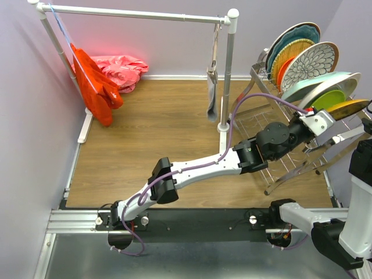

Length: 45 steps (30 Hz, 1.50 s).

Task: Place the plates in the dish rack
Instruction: Insert the plate into the dish rack

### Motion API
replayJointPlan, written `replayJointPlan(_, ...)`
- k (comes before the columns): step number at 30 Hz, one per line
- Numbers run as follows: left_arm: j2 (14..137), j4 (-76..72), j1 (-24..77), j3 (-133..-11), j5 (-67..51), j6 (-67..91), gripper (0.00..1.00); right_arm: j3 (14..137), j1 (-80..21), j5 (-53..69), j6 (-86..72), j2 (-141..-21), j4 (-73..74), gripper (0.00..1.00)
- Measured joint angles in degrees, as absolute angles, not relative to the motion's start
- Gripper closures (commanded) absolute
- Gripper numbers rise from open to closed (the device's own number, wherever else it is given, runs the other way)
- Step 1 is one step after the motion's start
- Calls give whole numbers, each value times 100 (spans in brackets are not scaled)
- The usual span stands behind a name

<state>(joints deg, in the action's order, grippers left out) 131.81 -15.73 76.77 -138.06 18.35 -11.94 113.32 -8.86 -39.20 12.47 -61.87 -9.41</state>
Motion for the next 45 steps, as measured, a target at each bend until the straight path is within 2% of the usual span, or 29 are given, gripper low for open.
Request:
replayJointPlan(10, 13166, -1446, 7634, -13826, 1640, -1223, 75, 11607, -873, -3918, 1251, -6300, -963, 0)
replayJointPlan(20, 13152, -1376, 7609, -13852, 1566, -1245, 76, 11609, -862, -3920, 1258, -6302, -1031, 0)
replayJointPlan(24, 13152, -1363, 7605, -13856, 1529, -1247, 73, 11609, -862, -3920, 1258, -6302, -1059, 0)
replayJointPlan(29, 13148, -1352, 7581, -13865, 1476, -1221, 57, 11609, -862, -3918, 1269, -6300, -1070, 0)
replayJointPlan(34, 13091, -1345, 7546, -13863, 1485, -1100, 48, 11555, -862, -3916, 1278, -6283, -1083, 0)
replayJointPlan(45, 11806, -1343, 7511, -13185, 1505, -657, 47, 11006, -862, -3712, 1337, -6007, -1076, 0)
